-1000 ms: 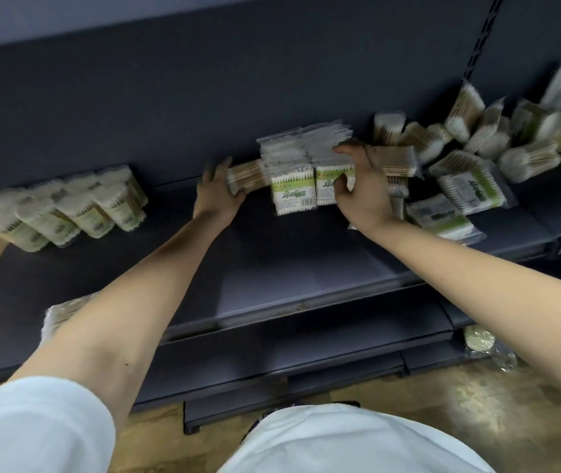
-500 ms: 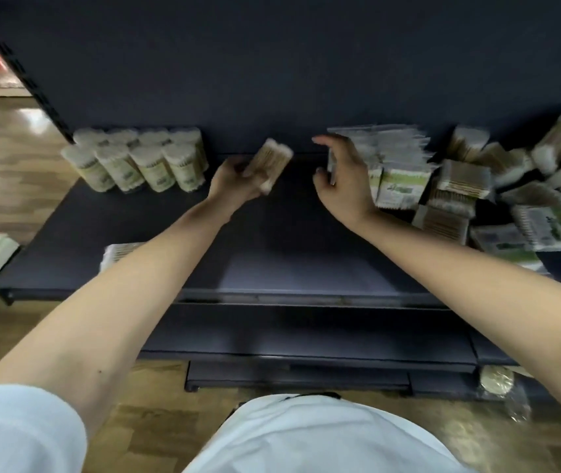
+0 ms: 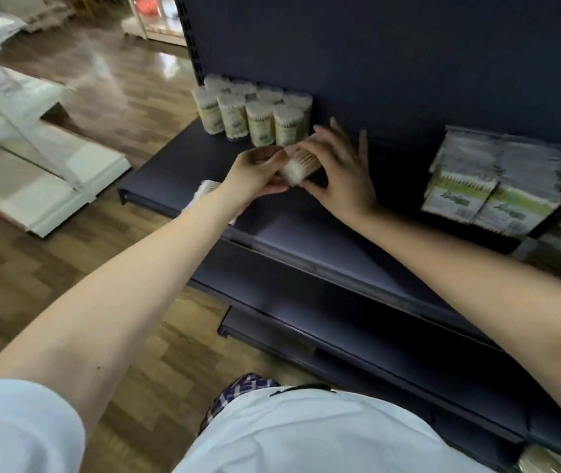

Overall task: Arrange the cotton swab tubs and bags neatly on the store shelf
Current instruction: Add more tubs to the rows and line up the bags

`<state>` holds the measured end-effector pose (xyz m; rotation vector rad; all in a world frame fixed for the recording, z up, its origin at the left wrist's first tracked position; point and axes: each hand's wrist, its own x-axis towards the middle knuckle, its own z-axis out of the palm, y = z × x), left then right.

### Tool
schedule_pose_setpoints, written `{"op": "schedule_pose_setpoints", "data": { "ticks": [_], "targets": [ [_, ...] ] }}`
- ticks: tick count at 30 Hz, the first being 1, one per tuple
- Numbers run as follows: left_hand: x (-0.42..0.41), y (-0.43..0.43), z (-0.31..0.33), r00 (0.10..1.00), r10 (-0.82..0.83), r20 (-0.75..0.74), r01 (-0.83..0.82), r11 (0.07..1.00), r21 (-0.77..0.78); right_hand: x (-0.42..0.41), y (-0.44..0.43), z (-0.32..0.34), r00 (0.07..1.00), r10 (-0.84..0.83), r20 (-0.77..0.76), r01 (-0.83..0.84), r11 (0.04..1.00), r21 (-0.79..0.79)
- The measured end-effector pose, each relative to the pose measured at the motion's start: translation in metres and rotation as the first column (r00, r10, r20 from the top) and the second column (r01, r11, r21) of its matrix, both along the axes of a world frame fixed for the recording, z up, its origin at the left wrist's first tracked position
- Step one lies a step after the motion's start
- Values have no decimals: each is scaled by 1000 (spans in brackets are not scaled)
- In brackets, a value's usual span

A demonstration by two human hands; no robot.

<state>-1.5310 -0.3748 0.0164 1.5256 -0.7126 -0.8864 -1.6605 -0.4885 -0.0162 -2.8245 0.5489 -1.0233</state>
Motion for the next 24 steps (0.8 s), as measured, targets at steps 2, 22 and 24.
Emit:
{"op": "schedule_pose_setpoints", "data": {
  "ticks": [2, 22, 24],
  "targets": [
    [10, 13, 1, 998, 57, 21, -56, 998, -19, 9, 3, 0, 999, -9, 32, 5, 993, 121],
    [108, 61, -19, 487, -513, 707, 75, 831, 551, 89, 26, -8, 983, -174, -59, 171, 752, 637],
    [111, 57, -22, 502, -445, 741, 39, 868, 495, 91, 29, -10, 975, -217, -48, 194, 727, 658]
  ]
}}
